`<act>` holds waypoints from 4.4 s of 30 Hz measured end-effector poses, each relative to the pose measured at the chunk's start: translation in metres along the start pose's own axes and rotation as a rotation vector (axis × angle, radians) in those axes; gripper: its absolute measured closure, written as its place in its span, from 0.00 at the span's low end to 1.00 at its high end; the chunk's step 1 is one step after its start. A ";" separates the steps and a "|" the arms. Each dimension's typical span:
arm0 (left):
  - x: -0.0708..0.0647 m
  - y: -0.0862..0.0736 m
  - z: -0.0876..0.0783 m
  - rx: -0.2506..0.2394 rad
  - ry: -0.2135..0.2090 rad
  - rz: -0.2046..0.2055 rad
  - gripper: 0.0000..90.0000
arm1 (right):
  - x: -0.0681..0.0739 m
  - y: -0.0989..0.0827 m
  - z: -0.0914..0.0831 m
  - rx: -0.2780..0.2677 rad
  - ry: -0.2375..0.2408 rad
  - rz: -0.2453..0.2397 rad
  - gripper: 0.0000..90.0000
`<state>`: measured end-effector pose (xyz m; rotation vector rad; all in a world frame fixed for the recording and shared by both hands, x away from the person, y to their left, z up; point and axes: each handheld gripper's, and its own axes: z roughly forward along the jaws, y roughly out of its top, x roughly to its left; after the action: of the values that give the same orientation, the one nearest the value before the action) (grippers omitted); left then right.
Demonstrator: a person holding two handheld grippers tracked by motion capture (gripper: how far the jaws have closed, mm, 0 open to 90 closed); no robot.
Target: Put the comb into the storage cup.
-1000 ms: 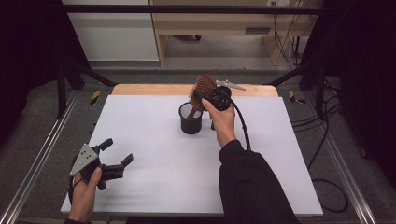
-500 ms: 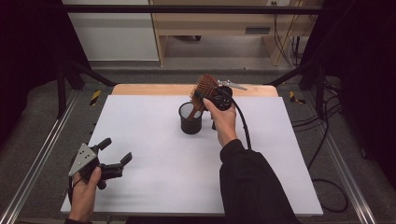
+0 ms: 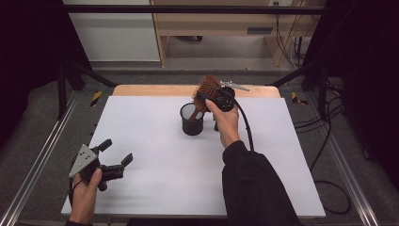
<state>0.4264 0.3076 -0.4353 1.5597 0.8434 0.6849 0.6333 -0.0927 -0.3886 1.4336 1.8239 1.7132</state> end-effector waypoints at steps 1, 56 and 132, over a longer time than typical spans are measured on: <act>0.000 0.000 0.000 0.002 0.000 0.000 0.01 | 0.000 0.000 0.000 0.001 -0.001 0.000 0.50; -0.001 -0.001 0.001 0.013 -0.008 0.005 0.02 | -0.007 -0.001 0.002 0.002 -0.005 0.017 0.47; -0.001 -0.001 0.001 0.013 -0.006 0.006 0.01 | 0.002 0.000 0.002 0.049 -0.107 -0.144 0.10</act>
<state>0.4269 0.3065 -0.4362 1.5754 0.8401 0.6796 0.6336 -0.0903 -0.3883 1.3492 1.8745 1.5038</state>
